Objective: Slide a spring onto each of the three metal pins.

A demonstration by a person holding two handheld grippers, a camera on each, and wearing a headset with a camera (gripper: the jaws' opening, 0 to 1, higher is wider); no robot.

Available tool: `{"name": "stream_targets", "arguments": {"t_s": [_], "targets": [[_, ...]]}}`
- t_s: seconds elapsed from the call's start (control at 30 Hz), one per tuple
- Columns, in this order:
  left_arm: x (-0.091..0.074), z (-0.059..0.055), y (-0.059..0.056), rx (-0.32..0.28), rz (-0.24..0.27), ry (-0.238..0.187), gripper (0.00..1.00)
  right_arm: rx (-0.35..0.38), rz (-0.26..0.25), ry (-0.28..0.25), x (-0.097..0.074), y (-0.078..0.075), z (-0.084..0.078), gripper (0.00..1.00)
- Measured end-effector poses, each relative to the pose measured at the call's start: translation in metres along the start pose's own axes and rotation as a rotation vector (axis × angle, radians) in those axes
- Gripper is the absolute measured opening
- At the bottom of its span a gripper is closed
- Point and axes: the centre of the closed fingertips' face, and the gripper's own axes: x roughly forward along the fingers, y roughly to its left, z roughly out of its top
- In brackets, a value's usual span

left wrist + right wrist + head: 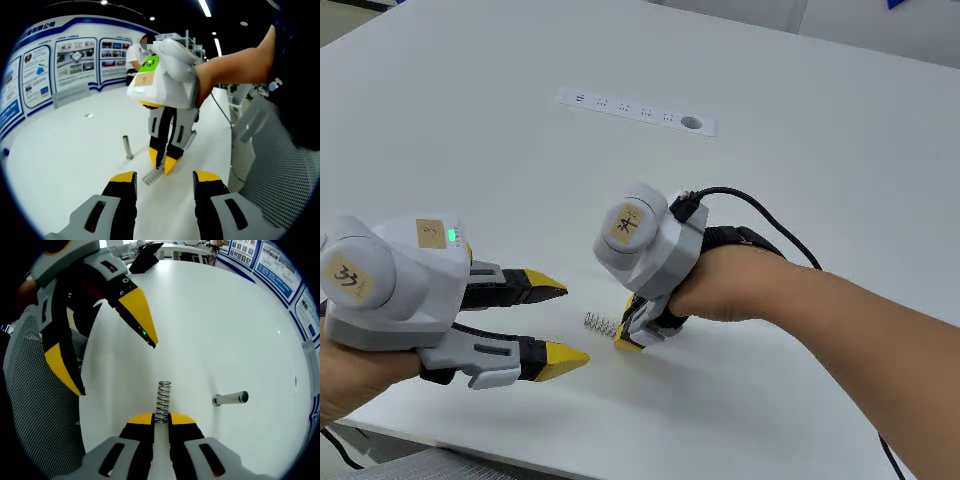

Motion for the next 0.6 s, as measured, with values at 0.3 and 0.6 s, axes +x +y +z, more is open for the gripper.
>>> {"name": "stream_targets", "arguments": {"t_s": [0.3,0.6], "targets": [[0.011,-0.004,-0.002,0.017,-0.03,0.033,0.44,-0.003,0.01,-0.01,-0.016,0.003,-0.004,0.11],[0.02,-0.001,-0.005,0.069,-0.061,0.061,0.41,-0.051,0.042,-0.027,-0.043,0.018,0.0,0.11]]}}
